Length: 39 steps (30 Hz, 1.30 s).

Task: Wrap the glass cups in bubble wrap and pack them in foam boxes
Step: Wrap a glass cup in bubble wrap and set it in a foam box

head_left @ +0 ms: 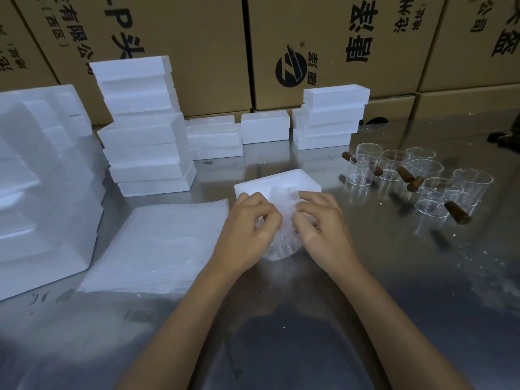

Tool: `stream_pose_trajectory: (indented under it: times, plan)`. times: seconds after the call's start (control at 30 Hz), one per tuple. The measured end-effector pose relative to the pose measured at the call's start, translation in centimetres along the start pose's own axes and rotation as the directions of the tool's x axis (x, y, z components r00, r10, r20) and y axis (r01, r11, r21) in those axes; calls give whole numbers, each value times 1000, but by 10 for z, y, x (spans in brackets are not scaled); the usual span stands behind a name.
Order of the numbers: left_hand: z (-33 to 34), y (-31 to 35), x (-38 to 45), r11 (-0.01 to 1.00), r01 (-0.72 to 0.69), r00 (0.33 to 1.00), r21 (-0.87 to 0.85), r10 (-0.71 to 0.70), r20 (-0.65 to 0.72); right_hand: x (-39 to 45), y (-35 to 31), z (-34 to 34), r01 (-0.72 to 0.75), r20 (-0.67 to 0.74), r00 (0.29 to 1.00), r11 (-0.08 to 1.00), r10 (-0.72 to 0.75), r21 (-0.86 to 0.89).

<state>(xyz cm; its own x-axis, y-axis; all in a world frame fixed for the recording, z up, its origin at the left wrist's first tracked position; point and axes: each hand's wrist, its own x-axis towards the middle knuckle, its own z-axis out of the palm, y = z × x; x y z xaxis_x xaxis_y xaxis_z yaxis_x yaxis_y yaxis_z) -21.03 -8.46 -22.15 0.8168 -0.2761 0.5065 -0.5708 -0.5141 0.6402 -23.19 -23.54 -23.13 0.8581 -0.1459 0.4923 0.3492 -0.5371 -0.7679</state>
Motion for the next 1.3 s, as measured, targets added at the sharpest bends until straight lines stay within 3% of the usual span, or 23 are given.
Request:
stream_pose_trajectory:
  times: [0.1,0.17,0.23,0.3,0.4,0.5,0.6,0.7,0.87,0.97,1.0,1.07,1.13,1.23,1.3]
  plan:
    - [2,-5,-1,988,-13,1000,157,10,20,1,-1,-2,27,-116,993,989,-10,146]
    - [0,-6,-1,971,-44,999,234,36,40,0,0,-1,25,-61,998,989,-16,143]
    - [-2,-6,-1,965,-57,997,256,40,73,-1,4,3,15,73,997,1000,-13,-22]
    - [-5,-5,1,986,-6,999,164,-2,43,-3,9,6,59,199,980,974,-15,-220]
    - [-8,-7,3,999,27,998,26,-25,-61,-3,14,8,99,250,968,950,-24,-295]
    - [-4,-9,2,998,51,995,43,-54,79,-3,13,7,17,189,982,982,19,-188]
    - [3,-14,0,982,52,976,184,-89,197,-2,6,6,-99,2,995,988,100,118]
    - [3,-15,-1,970,60,970,237,-112,215,4,5,0,-179,-98,968,912,229,370]
    - [2,-12,-2,930,-32,978,365,-47,205,17,20,-7,-373,28,920,851,391,369]
    - [-6,-11,1,969,57,996,240,-72,52,23,29,-8,-385,-23,907,850,421,360]
    - [-10,-12,3,982,92,996,164,-91,-12,23,32,-8,-366,-58,913,874,403,319]
    - [-17,-16,9,994,103,985,42,-96,-142,20,38,-6,-282,-78,955,957,287,65]
    - [-22,-20,20,998,70,971,0,-68,-229,18,42,-3,-209,11,977,965,213,-158]
    - [-20,-26,44,995,83,976,55,-70,-206,17,47,2,-156,177,960,936,219,-315]
    - [-14,-29,61,981,133,984,143,-114,-135,18,49,2,-131,204,955,923,215,-361]
